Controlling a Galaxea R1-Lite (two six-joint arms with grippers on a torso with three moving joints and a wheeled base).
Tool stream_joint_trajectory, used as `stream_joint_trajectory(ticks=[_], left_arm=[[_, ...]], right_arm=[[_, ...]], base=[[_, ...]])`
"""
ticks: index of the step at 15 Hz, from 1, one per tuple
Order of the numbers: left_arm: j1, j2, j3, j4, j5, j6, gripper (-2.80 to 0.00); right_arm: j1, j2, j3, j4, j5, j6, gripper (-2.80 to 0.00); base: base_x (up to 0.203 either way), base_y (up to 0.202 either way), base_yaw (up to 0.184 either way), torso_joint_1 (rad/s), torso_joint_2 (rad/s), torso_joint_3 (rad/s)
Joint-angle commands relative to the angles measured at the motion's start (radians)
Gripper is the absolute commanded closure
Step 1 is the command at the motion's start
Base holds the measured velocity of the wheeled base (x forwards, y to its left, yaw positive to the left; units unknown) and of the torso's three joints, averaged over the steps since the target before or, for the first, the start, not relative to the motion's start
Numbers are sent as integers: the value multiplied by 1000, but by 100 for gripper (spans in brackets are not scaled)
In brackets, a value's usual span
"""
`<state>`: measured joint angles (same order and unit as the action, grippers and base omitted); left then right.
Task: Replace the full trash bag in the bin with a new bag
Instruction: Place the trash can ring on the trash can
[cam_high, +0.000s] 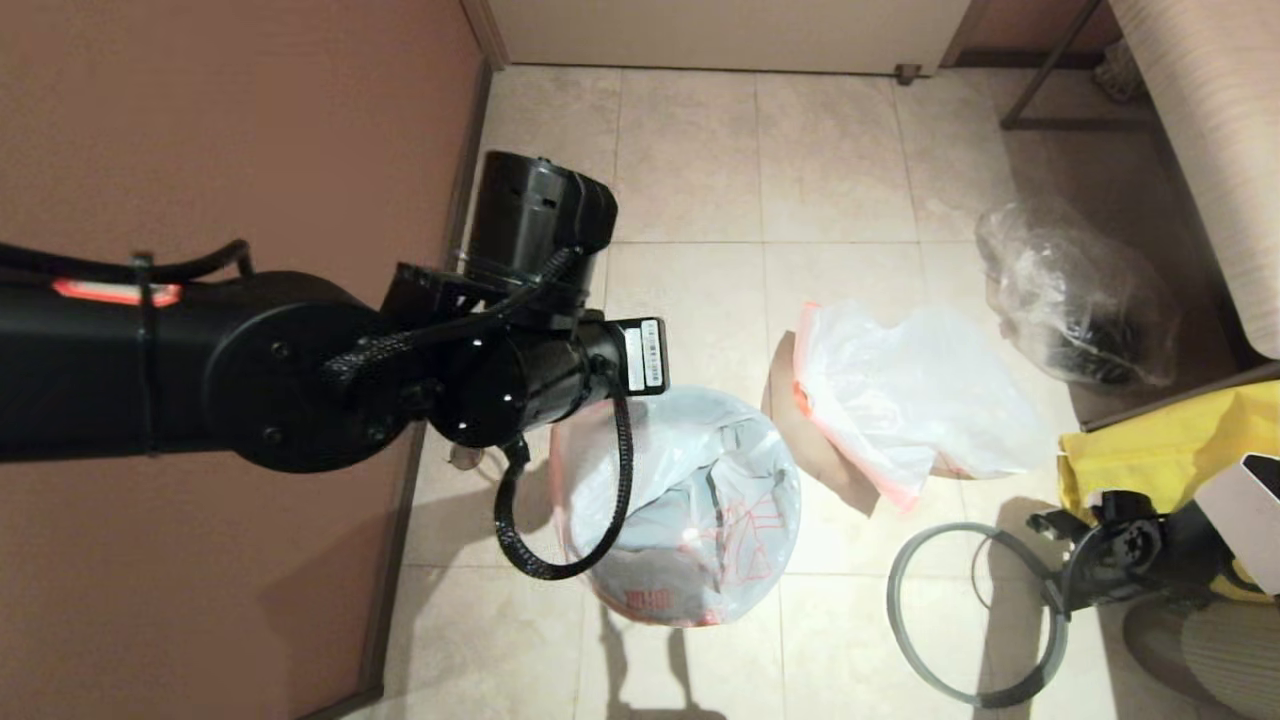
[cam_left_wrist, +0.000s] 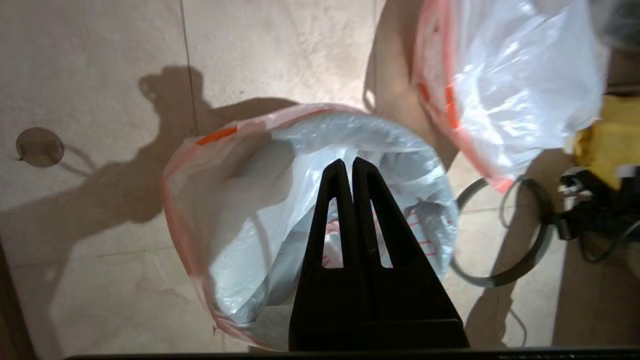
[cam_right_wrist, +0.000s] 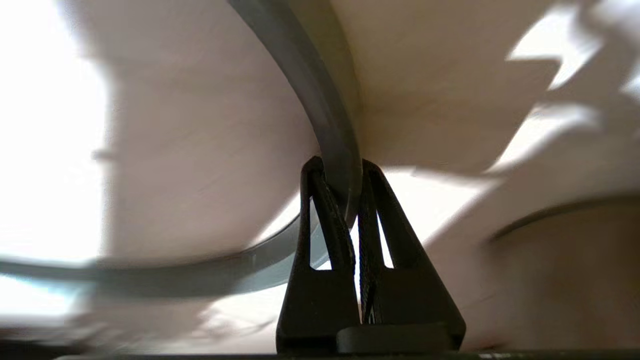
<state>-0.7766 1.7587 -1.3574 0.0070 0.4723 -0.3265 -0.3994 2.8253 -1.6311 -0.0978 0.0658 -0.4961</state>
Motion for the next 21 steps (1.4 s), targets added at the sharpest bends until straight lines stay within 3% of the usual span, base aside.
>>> stream_joint_trajectory(ticks=[1,4,7,9,11,13,15,18,21], left_arm=[[-11,-71,12,-12,2,1,0],[-36,-101,18,20,27,18,0],[-126,-200,34,89,54,19,0],[-176,-268,55,102,57,33,0],[-190,-330,65,106,59,63,0],[-210,-391,78,106,61,92,0],[-216,-415,81,105,83,108,0],[-219,-423,81,103,98,109,0],[-220,-431,76,103,98,110,0]], right_arm=[[14,-200,138,3,5,119,0],[34,-518,318,48,7,293,0],[45,-885,433,135,8,389,0],[77,-1108,435,266,7,433,0],[157,-1229,302,522,5,519,0],[277,-1235,62,751,1,619,0],[496,-1211,-87,898,-46,717,0],[779,-1117,-198,983,-196,821,0],[920,-995,-250,1010,-286,887,0]], base=[[0,0,0,0,0,0],[0,0,0,0,0,0],[0,0,0,0,0,0],[0,0,0,0,0,0],[0,0,0,0,0,0],[0,0,0,0,0,0],[0,0,0,0,0,0],[0,0,0,0,0,0],[0,0,0,0,0,0]])
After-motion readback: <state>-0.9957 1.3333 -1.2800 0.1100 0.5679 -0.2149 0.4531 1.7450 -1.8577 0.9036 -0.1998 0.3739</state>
